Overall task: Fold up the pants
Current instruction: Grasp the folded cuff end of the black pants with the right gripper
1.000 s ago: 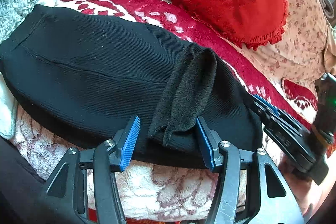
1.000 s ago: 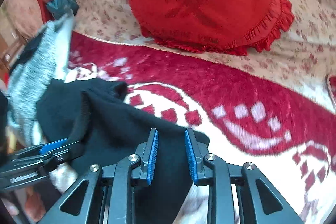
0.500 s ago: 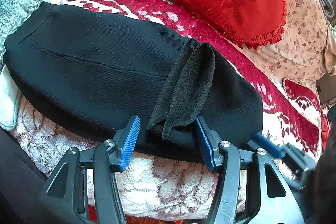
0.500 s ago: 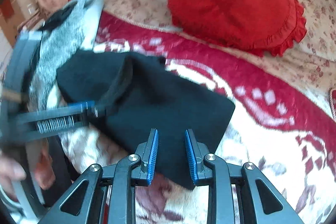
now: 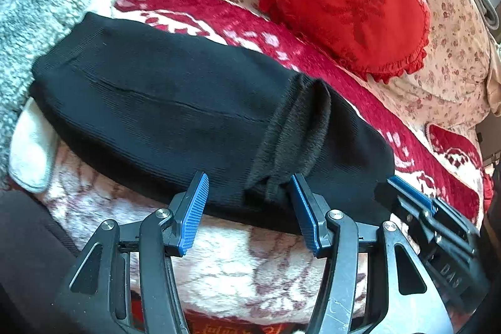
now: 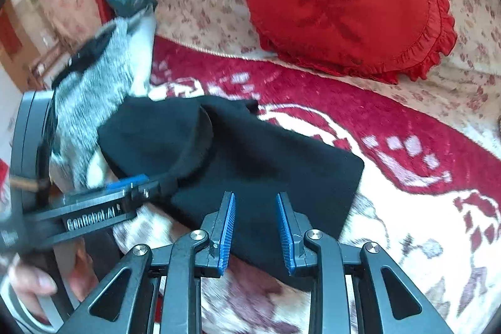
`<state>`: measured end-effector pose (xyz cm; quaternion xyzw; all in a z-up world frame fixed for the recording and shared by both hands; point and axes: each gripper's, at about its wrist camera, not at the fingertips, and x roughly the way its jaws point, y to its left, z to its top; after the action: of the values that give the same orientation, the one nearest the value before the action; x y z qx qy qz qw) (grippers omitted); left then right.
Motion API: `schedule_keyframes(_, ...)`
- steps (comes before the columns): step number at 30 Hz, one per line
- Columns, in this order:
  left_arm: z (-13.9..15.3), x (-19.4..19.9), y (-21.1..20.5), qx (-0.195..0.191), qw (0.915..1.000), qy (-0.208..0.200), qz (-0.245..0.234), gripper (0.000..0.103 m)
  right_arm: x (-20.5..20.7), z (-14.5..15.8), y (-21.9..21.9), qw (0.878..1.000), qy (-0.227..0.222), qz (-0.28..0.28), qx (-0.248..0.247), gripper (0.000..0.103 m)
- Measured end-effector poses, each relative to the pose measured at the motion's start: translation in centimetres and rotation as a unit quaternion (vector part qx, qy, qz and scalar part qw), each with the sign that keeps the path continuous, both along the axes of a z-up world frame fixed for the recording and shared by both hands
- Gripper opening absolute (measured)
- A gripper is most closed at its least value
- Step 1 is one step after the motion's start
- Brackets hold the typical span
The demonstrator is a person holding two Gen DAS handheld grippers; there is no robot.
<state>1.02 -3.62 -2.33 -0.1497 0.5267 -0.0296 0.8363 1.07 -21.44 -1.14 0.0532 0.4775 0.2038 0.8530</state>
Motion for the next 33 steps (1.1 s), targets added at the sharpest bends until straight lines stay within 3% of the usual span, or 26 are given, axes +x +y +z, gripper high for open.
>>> schedule_keyframes(2,0.1,0.0,0.3,0.008,1.0,-0.002,0.001,0.054,0.8,-0.1,0.8,1.0,0.001,0.001,0.009,0.026)
schedule_keyframes(8,0.2,-0.6,1.9,0.018,0.9997,-0.001,0.016,0.054,3.1,-0.9,3.5,1.0,-0.005,0.007,-0.029,0.026)
schedule_keyframes(13,0.1,-0.7,3.5,0.025,0.9991,0.0,0.034,0.054,4.6,-1.6,4.6,1.0,0.014,0.01,-0.004,0.026)
schedule_keyframes(18,-0.1,-0.7,4.3,0.026,0.9987,0.006,0.044,0.054,5.6,-2.2,6.6,0.999,0.007,0.019,-0.036,0.026)
schedule_keyframes(33,0.2,-1.4,4.6,0.021,0.9985,0.004,0.05,0.054,4.1,-1.0,6.7,0.999,0.005,0.039,-0.023,0.026)
